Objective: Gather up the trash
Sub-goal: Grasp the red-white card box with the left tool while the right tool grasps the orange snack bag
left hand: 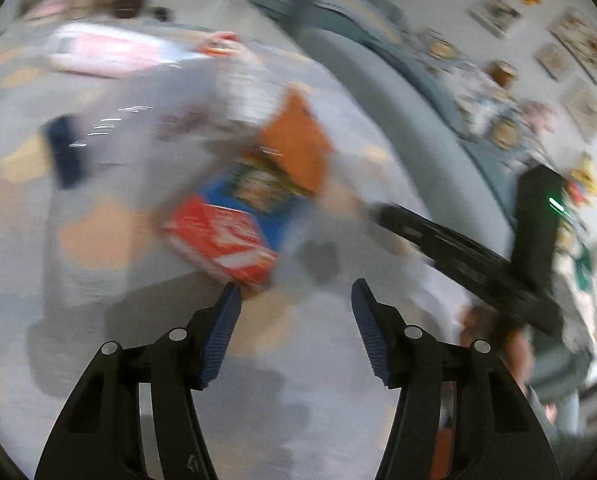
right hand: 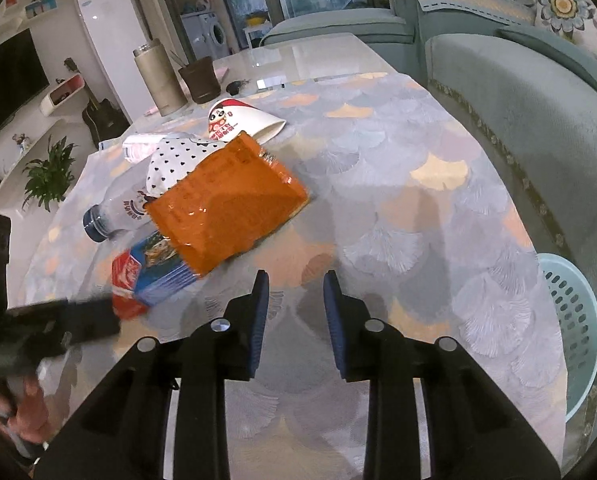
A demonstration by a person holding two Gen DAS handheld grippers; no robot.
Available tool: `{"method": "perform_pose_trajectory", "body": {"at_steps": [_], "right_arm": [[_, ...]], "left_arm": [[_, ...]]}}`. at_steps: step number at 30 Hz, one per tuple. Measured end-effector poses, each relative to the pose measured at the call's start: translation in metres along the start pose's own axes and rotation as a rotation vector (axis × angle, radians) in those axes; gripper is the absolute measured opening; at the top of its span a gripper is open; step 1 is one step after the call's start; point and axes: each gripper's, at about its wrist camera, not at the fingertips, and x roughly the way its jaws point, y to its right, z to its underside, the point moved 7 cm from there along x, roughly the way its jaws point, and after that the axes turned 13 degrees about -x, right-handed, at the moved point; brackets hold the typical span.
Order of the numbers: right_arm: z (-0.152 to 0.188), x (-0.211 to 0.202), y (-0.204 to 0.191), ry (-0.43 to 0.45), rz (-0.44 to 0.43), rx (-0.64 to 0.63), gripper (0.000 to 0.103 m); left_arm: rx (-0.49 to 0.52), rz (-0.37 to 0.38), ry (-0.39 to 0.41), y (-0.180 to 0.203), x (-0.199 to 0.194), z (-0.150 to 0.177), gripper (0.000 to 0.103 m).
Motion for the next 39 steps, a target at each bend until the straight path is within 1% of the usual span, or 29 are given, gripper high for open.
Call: {"method": "perform_pose_trajectory", "body": {"at_steps": [2, 3, 4, 5, 7, 9, 11, 14, 15, 16, 17, 18, 19, 21, 23, 26, 28, 30, 34, 35, 36, 39], "right_arm": [[-0.001, 0.000, 0.001, 0.000, 0.000, 0.000, 0.025], [-0.001, 0.000, 0.001, 0.001, 0.000, -0.001, 0.025], [-0.002, 0.000, 0.001, 0.004, -0.001, -0.002, 0.025], [-0.003, -0.001, 0.001, 0.008, -0.003, -0.005, 0.025], [-0.006, -0.002, 0.000, 0.013, -0.004, -0.011, 0.025], [-0.009, -0.003, -0.001, 0.014, -0.007, -0.016, 0.025], [-0.015, -0.004, -0.003, 0.018, -0.013, -0.025, 0.025], [-0.026, -0.004, -0.009, 0.021, -0.041, -0.042, 0.026], [-0.029, -0.003, -0.011, 0.017, -0.060, -0.046, 0.027], [-0.031, -0.001, -0.013, 0.012, -0.073, -0.046, 0.031], [-0.034, 0.001, -0.014, 0.005, -0.087, -0.043, 0.043], [-0.035, 0.004, -0.015, -0.002, -0.094, -0.039, 0.050], [-0.038, 0.006, -0.016, -0.009, -0.094, -0.032, 0.058], [-0.043, 0.010, -0.019, -0.012, -0.099, -0.027, 0.065], [-0.049, 0.017, -0.022, -0.028, -0.126, 0.007, 0.082], [-0.058, 0.030, -0.025, -0.046, -0.161, 0.074, 0.084], [-0.063, 0.042, -0.024, -0.070, -0.159, 0.127, 0.086], [-0.066, 0.053, -0.023, -0.091, -0.168, 0.170, 0.087], [-0.067, 0.076, -0.017, -0.133, -0.151, 0.247, 0.088], [-0.066, 0.080, -0.017, -0.142, -0.157, 0.259, 0.088], [-0.067, 0.081, -0.017, -0.132, -0.151, 0.262, 0.088], [-0.068, 0.084, -0.023, -0.134, -0.101, 0.214, 0.087]], "left_arm": [[0.057, 0.005, -0.005, 0.011, -0.003, 0.005, 0.055], [0.076, -0.007, 0.008, 0.013, -0.005, 0.004, 0.058], [0.088, -0.046, 0.041, 0.012, -0.009, 0.001, 0.061], [0.097, -0.109, 0.090, 0.007, -0.014, -0.007, 0.064], [0.116, -0.167, 0.142, 0.002, -0.017, -0.019, 0.076], [0.154, -0.212, 0.144, 0.000, -0.009, -0.030, 0.080], [0.217, -0.284, 0.128, -0.002, 0.005, -0.040, 0.080], [0.252, -0.322, 0.090, -0.009, 0.019, -0.042, 0.079], [0.268, -0.339, 0.089, -0.010, 0.024, -0.043, 0.078], [0.280, -0.357, 0.092, -0.010, 0.026, -0.044, 0.073], [0.288, -0.384, 0.098, -0.012, 0.028, -0.045, 0.068], [0.290, -0.391, 0.103, -0.013, 0.028, -0.045, 0.067], [0.282, -0.382, 0.108, -0.013, 0.026, -0.045, 0.065], [0.268, -0.373, 0.124, -0.013, 0.021, -0.038, 0.060], [0.232, -0.367, 0.142, -0.020, 0.008, -0.030, 0.059], [0.177, -0.373, 0.160, -0.027, -0.001, -0.025, 0.058], [0.141, -0.376, 0.174, -0.034, -0.012, -0.018, 0.058], [0.120, -0.385, 0.190, -0.039, -0.019, -0.013, 0.058], [0.112, -0.403, 0.200, -0.038, -0.022, -0.008, 0.058], [0.114, -0.410, 0.201, -0.037, -0.021, -0.008, 0.058], [0.120, -0.418, 0.203, -0.035, -0.020, -0.008, 0.058], [0.125, -0.425, 0.206, -0.034, -0.018, -0.008, 0.059]]}}
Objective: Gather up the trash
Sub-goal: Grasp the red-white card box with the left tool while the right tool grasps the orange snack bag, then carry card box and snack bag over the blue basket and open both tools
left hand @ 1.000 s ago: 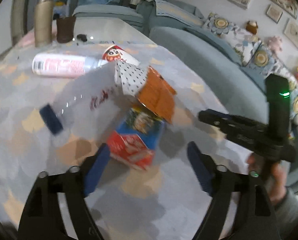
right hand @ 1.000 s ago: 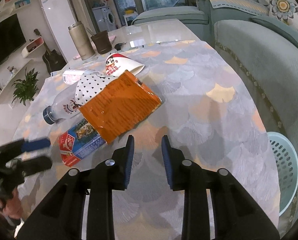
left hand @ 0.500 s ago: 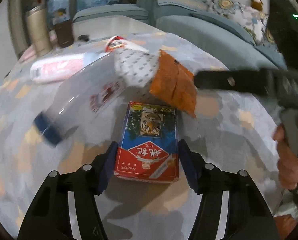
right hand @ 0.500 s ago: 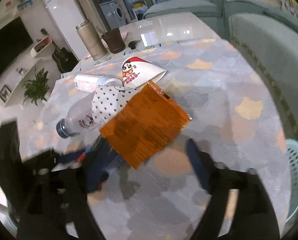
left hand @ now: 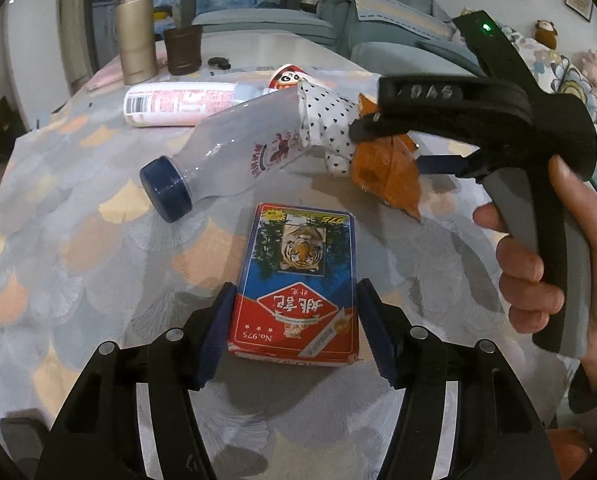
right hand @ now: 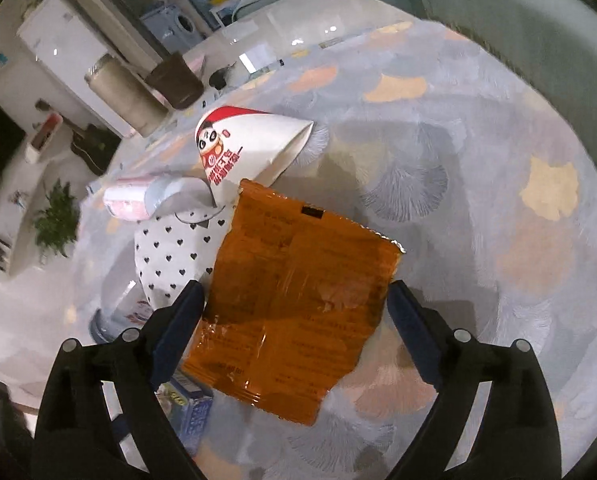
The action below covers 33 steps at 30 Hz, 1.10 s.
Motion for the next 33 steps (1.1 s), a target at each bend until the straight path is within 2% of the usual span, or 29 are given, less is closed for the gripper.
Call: {"method": "perform_pose_trajectory", "body": {"at_steps": [3, 4, 5, 8, 14, 17, 18, 23, 27, 33], "right_arm": [[0.005, -0.001, -0.004, -0.008, 0.090, -0.088, 0.065], [0.008, -0.003, -0.003, -0.005, 0.110, -0.113, 0.055], [0.010, -0.006, 0.000, 0.000, 0.106, -0.121, 0.045], [0.018, -0.014, 0.010, 0.014, 0.066, -0.113, 0.033], [0.029, -0.034, 0.025, 0.060, 0.062, -0.102, 0.029], [0.035, -0.050, 0.034, 0.087, 0.060, -0.091, 0.029], [0.037, -0.055, 0.035, 0.095, 0.060, -0.088, 0.029], [0.043, -0.093, 0.045, 0.167, 0.106, -0.123, 0.029], [0.049, -0.119, 0.055, 0.210, 0.131, -0.120, 0.029], [0.050, -0.170, 0.089, 0.294, 0.156, -0.063, 0.029]], "left_arm": [[-0.004, -0.003, -0.001, 0.000, 0.000, 0.000, 0.059], [-0.004, -0.004, -0.001, 0.002, -0.001, 0.001, 0.059], [-0.003, -0.005, 0.000, 0.002, -0.001, 0.001, 0.059], [0.003, -0.010, 0.002, 0.003, 0.001, 0.002, 0.060], [-0.005, -0.012, -0.012, 0.004, 0.008, -0.001, 0.060], [0.024, -0.041, -0.012, 0.009, 0.013, -0.003, 0.062], [0.038, -0.059, -0.008, 0.011, 0.014, -0.003, 0.059], [0.067, -0.059, 0.016, 0.024, 0.013, -0.005, 0.058], [0.050, 0.065, 0.059, 0.049, -0.003, -0.017, 0.058], [0.109, 0.183, 0.121, 0.113, -0.028, -0.042, 0.058]]}}
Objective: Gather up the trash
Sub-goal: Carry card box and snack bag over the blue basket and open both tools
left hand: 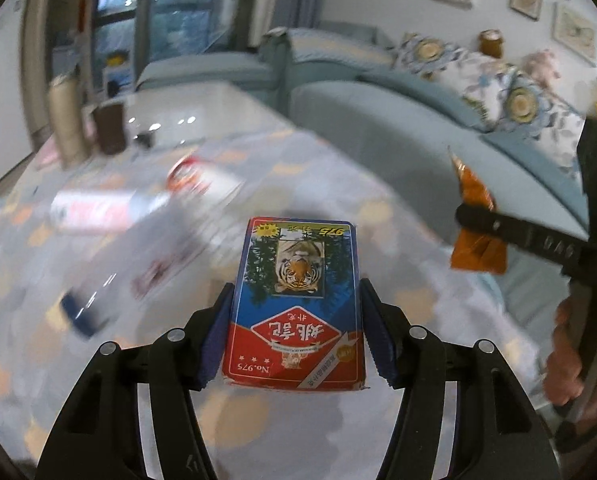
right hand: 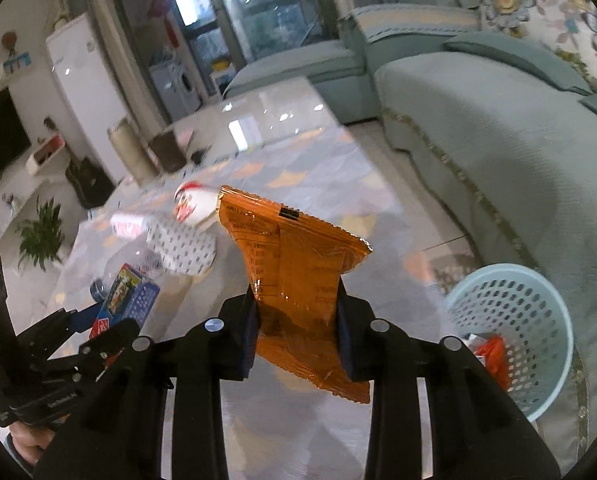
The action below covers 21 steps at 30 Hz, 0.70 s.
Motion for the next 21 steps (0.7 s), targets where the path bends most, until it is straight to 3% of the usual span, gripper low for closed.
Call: {"method": "perform_pose_trajectory", "body": {"at_steps": [10, 16, 21], "right_arm": [[0.004, -0.055, 0.103, 0.074, 0.134, 0.130, 0.029], [0.033, -0.063, 0.166, 0.046, 0.196, 0.233, 0.029], [0.061, -0.057, 0.203, -0.003, 0.250, 0.259, 0.029]], "left_arm": [[0.134, 0.152, 0.005, 0.129, 0.025, -0.017, 0.058], [0.187, 0.221, -0.049, 0.194, 0.058, 0.000, 0.058], [0.156, 0.277, -0.128, 0.224, 0.093, 0.016, 0.058]]}}
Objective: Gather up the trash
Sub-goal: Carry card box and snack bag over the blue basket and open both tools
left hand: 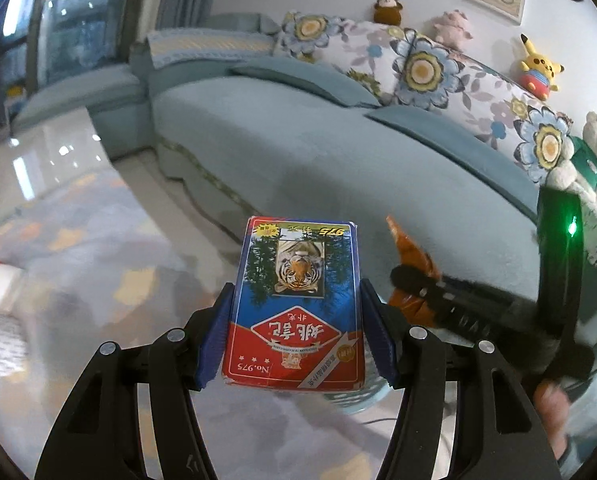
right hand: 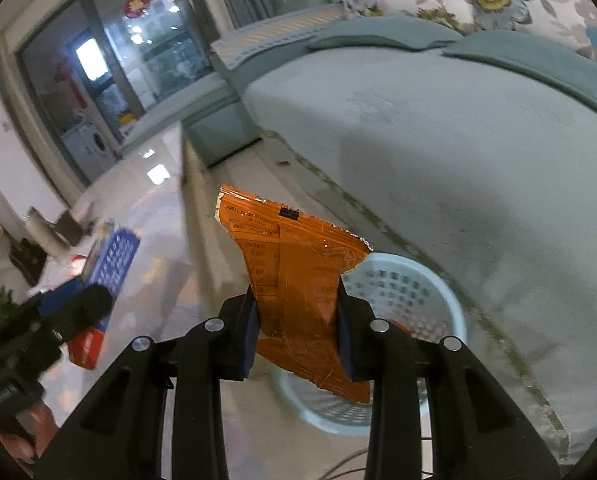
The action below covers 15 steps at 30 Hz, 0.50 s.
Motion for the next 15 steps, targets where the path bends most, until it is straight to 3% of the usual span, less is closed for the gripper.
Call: {"method": "perform_pose_trajectory", "body": {"at_steps": [7, 15], "right_arm": [[0.038, 0.041, 0.038, -0.128, 0.017, 0.085, 0.030], [0.070, 0.083, 0.049, -0.230, -0.003, 0.170, 0.034]], "left_arm": [[-0.012, 0.018, -0.100, 0.007, 0.052, 0.024, 0.058], [-0.024, -0.019, -0.172, -0.008, 0.075, 0.036, 0.059]]}}
